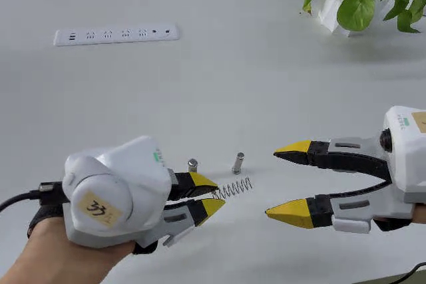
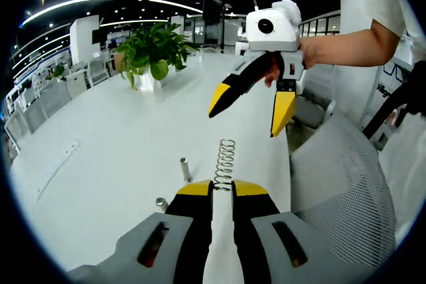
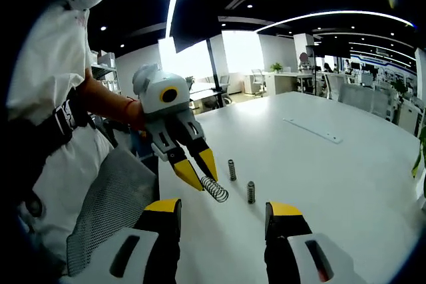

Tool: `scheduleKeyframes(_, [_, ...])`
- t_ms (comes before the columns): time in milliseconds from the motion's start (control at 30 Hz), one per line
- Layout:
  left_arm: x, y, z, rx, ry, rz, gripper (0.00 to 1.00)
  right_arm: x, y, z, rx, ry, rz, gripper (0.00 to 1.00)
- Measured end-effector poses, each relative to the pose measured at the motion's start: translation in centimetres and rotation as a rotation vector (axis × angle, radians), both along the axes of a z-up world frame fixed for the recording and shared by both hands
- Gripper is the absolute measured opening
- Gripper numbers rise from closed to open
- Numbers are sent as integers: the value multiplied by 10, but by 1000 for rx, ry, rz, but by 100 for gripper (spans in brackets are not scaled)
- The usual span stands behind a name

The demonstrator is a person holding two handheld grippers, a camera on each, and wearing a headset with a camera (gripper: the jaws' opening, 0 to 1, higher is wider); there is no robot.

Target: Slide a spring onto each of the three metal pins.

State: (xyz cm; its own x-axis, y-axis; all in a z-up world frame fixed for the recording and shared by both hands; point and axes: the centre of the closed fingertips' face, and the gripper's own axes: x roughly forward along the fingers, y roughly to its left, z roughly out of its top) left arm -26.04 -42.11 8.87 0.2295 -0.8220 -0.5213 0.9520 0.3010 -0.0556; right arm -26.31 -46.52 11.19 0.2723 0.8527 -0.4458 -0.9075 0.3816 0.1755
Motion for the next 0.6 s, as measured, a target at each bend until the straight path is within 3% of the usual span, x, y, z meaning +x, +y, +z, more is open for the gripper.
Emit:
scheduleKeyframes(267, [1, 14, 26, -82, -20, 53, 7, 11, 31, 33, 92, 18, 24, 33])
scheduleKeyframes(600, [6, 31, 53, -190, -25, 128, 7, 18, 53, 49, 156, 67, 36, 18])
